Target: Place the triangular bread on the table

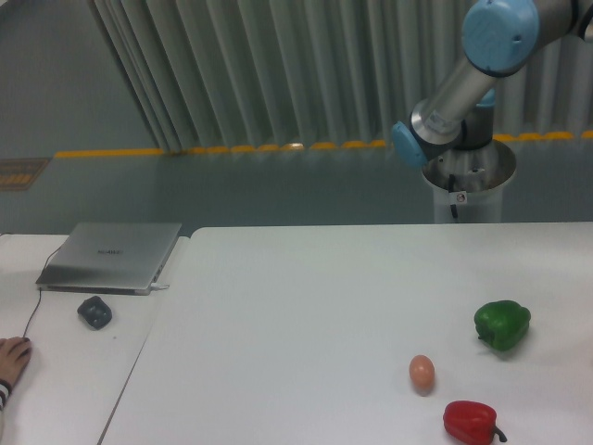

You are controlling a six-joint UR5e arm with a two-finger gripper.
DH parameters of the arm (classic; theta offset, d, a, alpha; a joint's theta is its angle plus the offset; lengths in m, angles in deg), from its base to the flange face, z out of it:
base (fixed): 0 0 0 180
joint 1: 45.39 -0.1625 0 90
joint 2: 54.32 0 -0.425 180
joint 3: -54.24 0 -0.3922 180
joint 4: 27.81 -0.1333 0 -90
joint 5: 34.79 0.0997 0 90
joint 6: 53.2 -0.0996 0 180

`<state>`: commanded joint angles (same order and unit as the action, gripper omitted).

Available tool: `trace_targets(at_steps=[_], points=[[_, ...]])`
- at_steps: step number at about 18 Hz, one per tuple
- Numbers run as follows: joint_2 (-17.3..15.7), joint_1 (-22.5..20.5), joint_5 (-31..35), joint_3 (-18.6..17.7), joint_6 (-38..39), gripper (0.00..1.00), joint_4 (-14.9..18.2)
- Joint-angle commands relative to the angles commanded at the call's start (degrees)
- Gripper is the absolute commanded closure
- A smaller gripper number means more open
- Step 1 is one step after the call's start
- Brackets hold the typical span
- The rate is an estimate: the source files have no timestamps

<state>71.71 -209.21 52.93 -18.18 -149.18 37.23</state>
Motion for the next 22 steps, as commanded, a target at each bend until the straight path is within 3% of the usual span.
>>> trace_targets(at_steps=[17, 20, 22], points=[[0.09, -0.35, 0.18, -2.02, -0.26, 0.00, 0.00], [-0.09, -0.35, 0.26, -2.02, -0.09, 0.20, 0.00], [-0.26, -0.35, 0.61, -1.67, -0.17, 0.44, 0.26]])
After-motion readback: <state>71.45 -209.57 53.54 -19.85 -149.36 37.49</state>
